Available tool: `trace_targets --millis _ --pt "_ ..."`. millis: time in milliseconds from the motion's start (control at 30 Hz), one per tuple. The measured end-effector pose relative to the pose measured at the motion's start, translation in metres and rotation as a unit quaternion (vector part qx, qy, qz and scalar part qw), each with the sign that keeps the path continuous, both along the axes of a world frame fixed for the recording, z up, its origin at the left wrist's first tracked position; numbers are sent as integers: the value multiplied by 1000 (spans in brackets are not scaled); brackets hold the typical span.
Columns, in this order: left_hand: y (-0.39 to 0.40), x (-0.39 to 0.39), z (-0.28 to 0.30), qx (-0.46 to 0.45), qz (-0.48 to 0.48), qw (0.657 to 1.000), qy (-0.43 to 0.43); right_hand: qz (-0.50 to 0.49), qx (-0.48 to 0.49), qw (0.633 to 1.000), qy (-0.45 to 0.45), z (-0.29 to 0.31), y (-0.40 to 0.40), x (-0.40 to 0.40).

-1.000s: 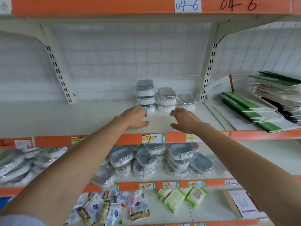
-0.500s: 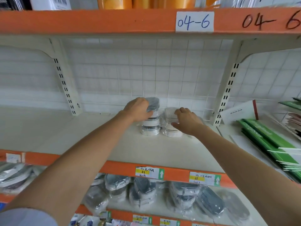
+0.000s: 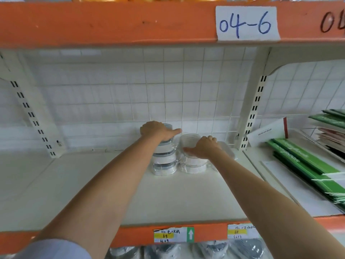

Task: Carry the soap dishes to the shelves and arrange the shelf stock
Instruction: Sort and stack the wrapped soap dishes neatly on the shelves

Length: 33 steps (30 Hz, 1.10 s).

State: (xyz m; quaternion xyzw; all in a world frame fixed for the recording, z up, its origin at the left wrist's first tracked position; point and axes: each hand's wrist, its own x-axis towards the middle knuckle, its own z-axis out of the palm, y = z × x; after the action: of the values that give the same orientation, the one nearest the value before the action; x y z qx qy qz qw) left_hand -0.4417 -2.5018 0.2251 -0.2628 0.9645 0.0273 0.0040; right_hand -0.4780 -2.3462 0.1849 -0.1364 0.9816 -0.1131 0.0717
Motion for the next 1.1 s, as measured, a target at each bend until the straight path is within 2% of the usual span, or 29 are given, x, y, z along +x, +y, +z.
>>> trace_targets --millis 133,333,533,867,1100 --pt "-3 -9 -9 -43 -13 999 -28 -32 21 999 2 -7 -13 6" --pt "-14 -5 -15 21 -30 999 18 -71 3 997 5 -12 -23 6" --pt "-36 15 -10 69 -57 993 79 -53 -17 998 43 2 -17 21" --pt "-14 102 -5 49 -87 988 114 -8 -45 996 78 3 19 84" --pt "20 180 -24 -3 -85 990 109 38 -46 995 78 -10 45 141"
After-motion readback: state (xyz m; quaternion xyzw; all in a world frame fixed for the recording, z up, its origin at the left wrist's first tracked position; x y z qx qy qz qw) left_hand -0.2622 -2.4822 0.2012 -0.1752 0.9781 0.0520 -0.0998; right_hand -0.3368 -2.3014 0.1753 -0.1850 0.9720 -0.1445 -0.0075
